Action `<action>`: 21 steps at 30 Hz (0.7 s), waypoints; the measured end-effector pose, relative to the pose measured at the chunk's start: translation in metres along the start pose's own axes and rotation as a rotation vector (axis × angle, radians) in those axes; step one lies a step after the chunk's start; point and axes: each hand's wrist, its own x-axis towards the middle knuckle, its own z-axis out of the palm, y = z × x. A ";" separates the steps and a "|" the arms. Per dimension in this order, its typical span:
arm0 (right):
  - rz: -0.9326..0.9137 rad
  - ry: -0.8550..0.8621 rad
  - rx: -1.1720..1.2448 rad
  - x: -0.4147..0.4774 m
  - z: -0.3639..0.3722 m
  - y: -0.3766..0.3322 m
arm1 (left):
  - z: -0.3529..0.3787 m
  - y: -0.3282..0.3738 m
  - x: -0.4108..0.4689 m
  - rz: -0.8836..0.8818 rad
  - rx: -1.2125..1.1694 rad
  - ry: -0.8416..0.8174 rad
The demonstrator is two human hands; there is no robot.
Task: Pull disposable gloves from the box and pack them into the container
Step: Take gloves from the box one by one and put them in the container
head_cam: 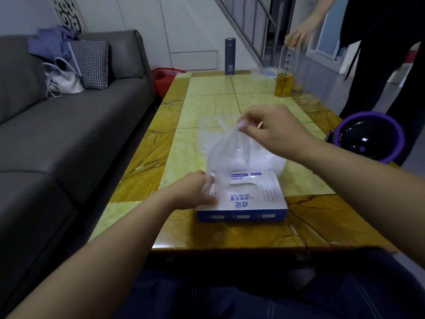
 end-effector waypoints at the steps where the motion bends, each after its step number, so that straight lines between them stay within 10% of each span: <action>1: 0.013 -0.028 0.017 -0.001 -0.002 -0.002 | -0.004 0.002 -0.006 0.031 -0.202 0.009; 11: -0.013 -0.359 -0.070 -0.030 0.014 -0.001 | -0.024 0.001 -0.039 0.078 -1.476 -0.246; 21: 0.099 -0.321 0.071 -0.036 0.010 -0.001 | -0.021 0.019 -0.032 0.035 -1.211 0.212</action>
